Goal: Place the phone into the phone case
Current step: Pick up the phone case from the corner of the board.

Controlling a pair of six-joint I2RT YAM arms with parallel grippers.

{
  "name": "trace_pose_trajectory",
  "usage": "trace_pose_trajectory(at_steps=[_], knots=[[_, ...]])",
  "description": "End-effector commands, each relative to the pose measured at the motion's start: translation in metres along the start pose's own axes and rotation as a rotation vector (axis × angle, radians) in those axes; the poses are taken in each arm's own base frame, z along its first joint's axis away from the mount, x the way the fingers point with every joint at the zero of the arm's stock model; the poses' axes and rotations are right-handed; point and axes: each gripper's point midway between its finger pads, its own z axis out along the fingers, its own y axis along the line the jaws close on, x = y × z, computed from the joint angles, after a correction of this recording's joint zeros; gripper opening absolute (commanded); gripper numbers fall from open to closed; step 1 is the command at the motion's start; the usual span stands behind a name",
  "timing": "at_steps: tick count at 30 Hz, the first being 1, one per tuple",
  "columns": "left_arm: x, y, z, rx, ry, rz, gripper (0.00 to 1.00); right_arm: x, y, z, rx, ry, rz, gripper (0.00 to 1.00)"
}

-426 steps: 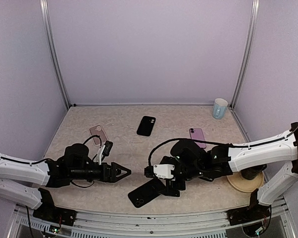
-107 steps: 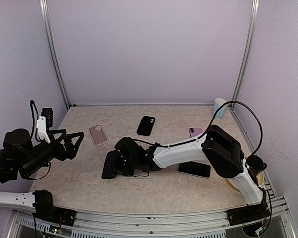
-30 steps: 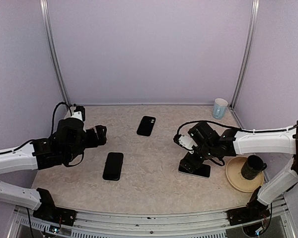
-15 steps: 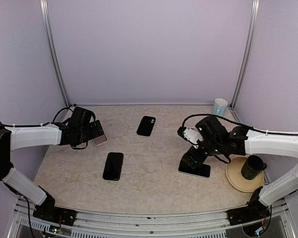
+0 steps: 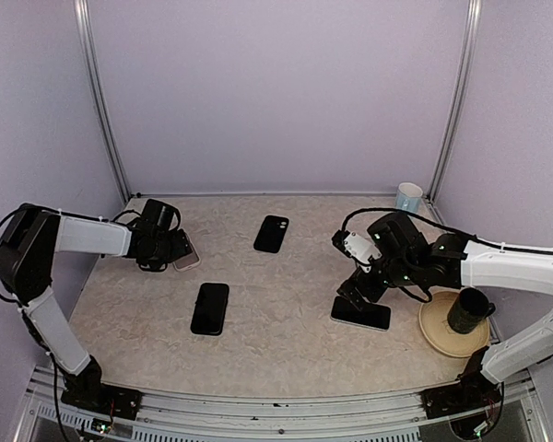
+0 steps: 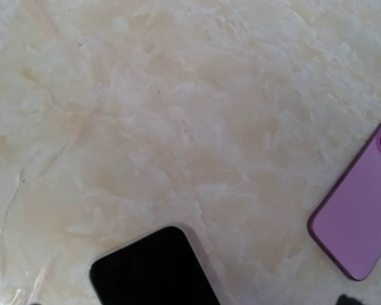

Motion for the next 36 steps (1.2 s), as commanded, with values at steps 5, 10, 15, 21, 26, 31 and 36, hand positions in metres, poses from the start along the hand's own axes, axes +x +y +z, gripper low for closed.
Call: trace_pose_trajectory(at_steps=[5,10,15,21,26,31,36], knots=[[-0.005,-0.005,0.028,-0.016,0.034,0.01,0.71,-0.006,-0.003,-0.009,-0.001,-0.038,0.022,0.99],[0.0,0.0,0.039,-0.045,0.06,0.02,0.68,-0.007,-0.004,-0.012,0.003,-0.05,0.025,0.99],[0.0,0.004,0.036,-0.056,0.057,0.015,0.67,-0.01,-0.004,-0.015,0.002,-0.065,0.027,0.99],[-0.003,0.007,0.035,-0.075,0.048,0.026,0.58,-0.011,-0.004,-0.015,0.001,-0.07,0.03,0.98],[0.007,0.01,0.042,-0.078,0.077,0.023,0.57,-0.011,-0.004,-0.016,-0.001,-0.073,0.028,0.98],[0.01,0.01,0.043,-0.079,0.083,0.025,0.49,-0.012,-0.005,-0.017,-0.001,-0.077,0.029,0.98],[0.012,0.011,0.043,-0.08,0.093,0.026,0.4,-0.013,-0.006,-0.02,0.003,-0.085,0.03,0.98]])
